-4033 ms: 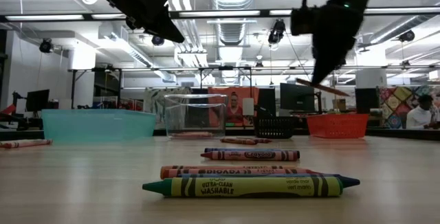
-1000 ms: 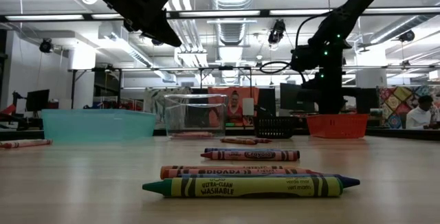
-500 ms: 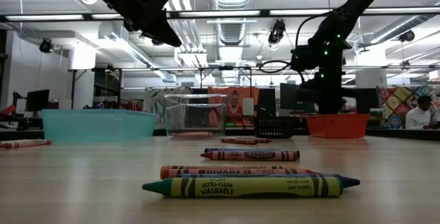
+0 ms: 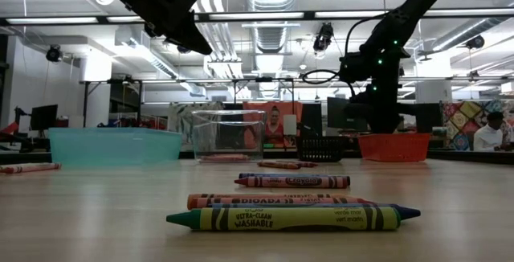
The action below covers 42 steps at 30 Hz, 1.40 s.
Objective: Sort crayons
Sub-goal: Put the orange crayon into the orange bin, then put the red crayon into the transparent bin
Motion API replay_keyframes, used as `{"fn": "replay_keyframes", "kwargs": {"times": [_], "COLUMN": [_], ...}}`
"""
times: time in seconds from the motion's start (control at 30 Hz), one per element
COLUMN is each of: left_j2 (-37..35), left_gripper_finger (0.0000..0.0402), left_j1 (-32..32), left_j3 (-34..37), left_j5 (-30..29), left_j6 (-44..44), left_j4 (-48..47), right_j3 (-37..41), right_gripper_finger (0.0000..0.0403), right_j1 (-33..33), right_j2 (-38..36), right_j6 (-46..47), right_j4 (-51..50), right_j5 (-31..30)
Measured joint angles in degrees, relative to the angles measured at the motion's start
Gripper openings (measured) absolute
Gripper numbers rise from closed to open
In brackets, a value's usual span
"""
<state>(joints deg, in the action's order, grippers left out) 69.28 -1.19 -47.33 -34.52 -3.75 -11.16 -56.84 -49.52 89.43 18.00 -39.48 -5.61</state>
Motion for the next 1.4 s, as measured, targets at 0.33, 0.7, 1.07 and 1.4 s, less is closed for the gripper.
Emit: {"fn": "replay_keyframes", "kwargs": {"times": [0.33, 0.7, 1.07, 1.4], "left_j2": [0.0, 0.0, 0.0, 0.0], "left_gripper_finger": [0.0057, 0.0057, 0.0057, 0.0057], "left_j1": [0.1, 1.9, 8.6, 12.5], "left_j3": [0.0, -4.6, -9.2, -9.3], "left_j5": [0.0, 0.0, 2.4, 3.8], "left_j6": [0.0, 9.3, 17.6, 17.9], "left_j4": [0.0, 2.2, 2.2, 2.2], "right_j3": [-1.9, -4.2, 8.7, 16.0], "right_gripper_finger": [0.0118, 0.0117, 0.0093, 0.0075], "right_j1": [0.0, 2.5, 4.8, 5.9], "right_j2": [-0.8, -11.8, -21.4, -23.1], "right_j6": [-1.1, -11.7, -21.5, -23.8], "right_j4": [-0.5, 9.0, 34.2, 45.8], "right_j5": [-0.4, 0.3, 15.0, 34.4]}}
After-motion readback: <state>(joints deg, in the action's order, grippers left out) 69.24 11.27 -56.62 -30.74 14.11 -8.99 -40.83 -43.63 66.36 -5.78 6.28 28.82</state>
